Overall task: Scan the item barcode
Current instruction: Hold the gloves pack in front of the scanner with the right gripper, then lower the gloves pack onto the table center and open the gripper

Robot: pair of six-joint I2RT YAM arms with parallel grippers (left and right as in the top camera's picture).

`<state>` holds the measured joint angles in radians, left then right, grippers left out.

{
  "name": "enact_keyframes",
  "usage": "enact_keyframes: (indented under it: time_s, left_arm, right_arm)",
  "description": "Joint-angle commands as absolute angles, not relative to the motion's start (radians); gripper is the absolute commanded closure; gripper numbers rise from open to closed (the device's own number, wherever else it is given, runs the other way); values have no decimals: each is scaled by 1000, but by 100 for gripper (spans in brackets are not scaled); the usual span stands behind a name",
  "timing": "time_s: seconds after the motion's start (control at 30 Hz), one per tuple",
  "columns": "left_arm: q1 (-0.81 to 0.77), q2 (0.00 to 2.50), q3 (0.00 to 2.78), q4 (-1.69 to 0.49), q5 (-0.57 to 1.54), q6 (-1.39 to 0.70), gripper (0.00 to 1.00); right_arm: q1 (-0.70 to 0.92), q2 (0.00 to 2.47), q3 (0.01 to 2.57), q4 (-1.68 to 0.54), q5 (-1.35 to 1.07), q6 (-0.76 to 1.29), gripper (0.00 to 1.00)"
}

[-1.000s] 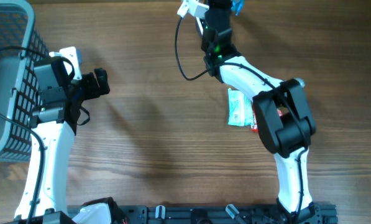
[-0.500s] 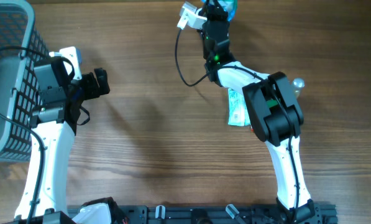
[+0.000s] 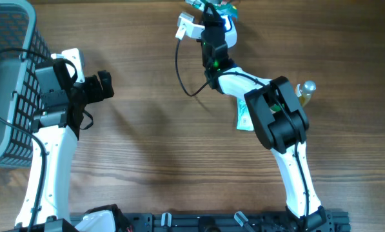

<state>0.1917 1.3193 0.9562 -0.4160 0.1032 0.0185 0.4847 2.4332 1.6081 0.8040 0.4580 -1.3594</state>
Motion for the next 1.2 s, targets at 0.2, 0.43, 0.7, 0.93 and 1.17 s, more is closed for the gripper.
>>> enact_keyframes:
  time_s: [0.2,0.43,0.7,0.93,1.17]
  left_arm:
    - [196,1322,963,-414,107,26,0]
    - [196,1322,963,-413,107,26,0]
    - [196,1322,963,-414,107,26,0]
    - [196,1322,963,-414,107,26,0]
    - [196,1322,963,-414,107,26,0]
  right_arm:
    - [556,2450,1621,677,555,-1223,96]
    - [577,2440,1621,559,617,-1100,96]
    - [577,2064,1621,107,497,-753,96]
    - [577,1835,1621,-657,-167,-16,96]
    - [577,1859,1492,-887,-238,112,96]
